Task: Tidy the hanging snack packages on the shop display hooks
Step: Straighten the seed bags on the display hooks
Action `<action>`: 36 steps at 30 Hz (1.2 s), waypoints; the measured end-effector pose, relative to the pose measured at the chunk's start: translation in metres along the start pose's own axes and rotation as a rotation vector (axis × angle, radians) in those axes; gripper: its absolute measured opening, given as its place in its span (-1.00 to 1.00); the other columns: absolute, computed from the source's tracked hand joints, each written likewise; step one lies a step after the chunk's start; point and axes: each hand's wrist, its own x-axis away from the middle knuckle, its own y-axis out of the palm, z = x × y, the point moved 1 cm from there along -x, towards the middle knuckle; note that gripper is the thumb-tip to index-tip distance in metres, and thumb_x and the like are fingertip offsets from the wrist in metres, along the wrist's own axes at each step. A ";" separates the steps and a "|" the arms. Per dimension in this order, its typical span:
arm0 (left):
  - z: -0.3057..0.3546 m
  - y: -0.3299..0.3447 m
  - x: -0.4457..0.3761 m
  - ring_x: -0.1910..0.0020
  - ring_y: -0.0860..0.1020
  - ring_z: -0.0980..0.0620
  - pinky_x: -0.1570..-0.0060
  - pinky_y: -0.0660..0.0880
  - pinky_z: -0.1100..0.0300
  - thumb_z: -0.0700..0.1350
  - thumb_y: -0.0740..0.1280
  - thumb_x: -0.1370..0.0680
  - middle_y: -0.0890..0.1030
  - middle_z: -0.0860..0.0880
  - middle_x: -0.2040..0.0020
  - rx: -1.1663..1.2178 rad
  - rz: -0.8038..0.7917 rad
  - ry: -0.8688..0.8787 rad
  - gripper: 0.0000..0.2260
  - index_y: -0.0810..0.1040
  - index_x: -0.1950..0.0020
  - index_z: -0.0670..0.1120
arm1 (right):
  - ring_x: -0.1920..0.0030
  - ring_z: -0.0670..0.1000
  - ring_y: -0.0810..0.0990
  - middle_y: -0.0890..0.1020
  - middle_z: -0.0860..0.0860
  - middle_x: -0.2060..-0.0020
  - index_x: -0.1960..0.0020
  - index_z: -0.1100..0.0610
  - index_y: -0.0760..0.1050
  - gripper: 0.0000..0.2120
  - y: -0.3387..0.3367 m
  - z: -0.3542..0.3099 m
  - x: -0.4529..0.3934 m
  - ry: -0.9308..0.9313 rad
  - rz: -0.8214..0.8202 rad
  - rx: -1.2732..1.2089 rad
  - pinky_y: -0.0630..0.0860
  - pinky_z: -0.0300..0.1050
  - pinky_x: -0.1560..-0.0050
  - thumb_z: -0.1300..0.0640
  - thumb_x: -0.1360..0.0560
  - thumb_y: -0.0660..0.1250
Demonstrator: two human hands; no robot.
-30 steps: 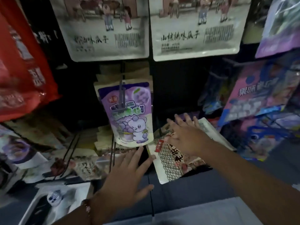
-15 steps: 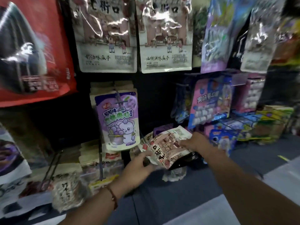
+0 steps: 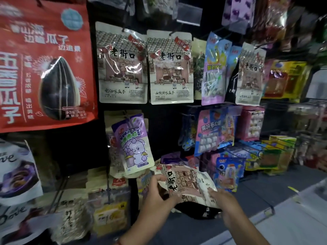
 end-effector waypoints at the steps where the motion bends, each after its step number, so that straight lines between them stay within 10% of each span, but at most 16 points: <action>1: 0.002 0.003 0.005 -0.06 0.55 0.06 0.08 0.41 0.22 0.09 0.46 -0.48 0.59 0.02 -0.11 0.009 0.028 -0.005 -0.64 0.33 -0.12 0.28 | -0.07 0.16 0.49 0.53 0.15 0.10 0.02 0.28 0.49 -0.82 -0.002 0.005 0.004 0.046 0.010 -0.031 0.36 0.07 -0.09 0.15 -0.56 0.40; 6: 0.003 0.019 0.028 0.04 0.53 0.22 0.12 0.40 0.37 -0.02 0.43 -0.54 0.50 0.25 -0.07 0.070 0.014 -0.054 -0.66 0.34 -0.18 0.22 | -0.32 0.24 0.44 0.49 0.15 -0.14 0.00 0.26 0.46 -0.83 -0.014 0.020 0.028 0.198 0.044 -0.103 0.39 0.21 -0.14 0.16 -0.58 0.38; 10: 0.006 0.020 0.035 -0.01 0.55 0.20 0.16 0.43 0.47 -0.18 0.38 -0.58 0.46 0.27 -0.28 0.100 -0.008 -0.013 -0.45 0.28 -0.34 0.37 | 0.09 0.21 0.57 0.58 0.19 0.04 -0.16 0.32 0.49 -0.76 -0.018 0.036 0.039 0.239 0.021 -0.231 0.44 0.09 0.09 0.16 -0.60 0.34; 13: 0.014 0.015 0.031 -0.05 0.53 0.38 0.06 0.47 0.41 -0.22 0.40 -0.56 0.29 0.43 -0.37 0.124 0.000 0.089 -0.18 0.05 -0.52 0.44 | 0.01 0.22 0.58 0.61 0.22 -0.02 -0.16 0.27 0.51 -0.79 -0.015 0.038 0.049 0.260 -0.056 -0.408 0.47 0.07 0.11 0.14 -0.63 0.29; 18: 0.035 -0.003 0.020 -0.03 0.68 0.07 -0.15 0.56 0.04 -0.10 0.45 -0.54 0.73 0.08 0.02 0.308 0.102 0.075 -0.77 0.59 -0.19 -0.01 | 0.22 0.18 0.73 0.73 0.22 0.11 -0.17 0.21 0.56 -0.79 0.017 0.027 0.064 0.177 -0.221 -0.791 0.67 0.10 0.17 0.18 -0.66 0.18; 21: 0.042 -0.006 0.020 -0.11 0.66 0.11 -0.28 0.50 -0.04 0.00 0.53 -0.45 0.71 0.11 -0.08 0.388 0.050 0.038 -0.64 0.57 -0.21 0.04 | 0.09 0.16 0.73 0.70 0.20 -0.06 -0.27 0.15 0.53 -0.74 0.046 0.019 0.072 0.118 -0.274 -0.834 0.66 0.07 0.15 0.17 -0.64 0.19; 24: 0.046 -0.015 0.013 -0.08 0.68 0.04 -0.16 0.58 0.01 -0.13 0.54 -0.42 0.71 0.03 -0.09 0.393 0.095 0.058 -0.52 0.50 -0.29 0.03 | -0.23 0.22 0.59 0.63 0.21 -0.22 -0.35 0.11 0.49 -0.68 0.069 0.008 0.086 0.064 -0.378 -0.807 0.51 0.08 0.00 0.18 -0.61 0.22; 27: 0.056 -0.041 0.006 0.11 0.69 0.15 0.23 0.56 0.28 -0.25 0.51 -0.41 0.71 0.08 0.04 0.388 0.184 0.103 -0.53 0.48 -0.22 0.09 | -0.12 0.19 0.63 0.68 0.19 -0.15 -0.28 0.14 0.52 -0.65 0.077 0.001 0.095 -0.004 -0.483 -0.699 0.54 0.05 0.08 0.20 -0.50 0.32; 36: 0.092 -0.102 -0.014 0.11 0.69 -0.05 -0.04 0.58 -0.07 -0.26 0.46 -0.41 0.74 0.00 0.13 0.375 0.212 0.111 -0.61 0.55 -0.19 0.00 | -0.24 0.00 0.52 0.52 -0.02 -0.31 -0.32 0.00 0.44 -0.25 0.052 -0.056 0.103 -0.312 -0.390 0.002 0.47 0.05 -0.27 -0.40 -0.27 0.39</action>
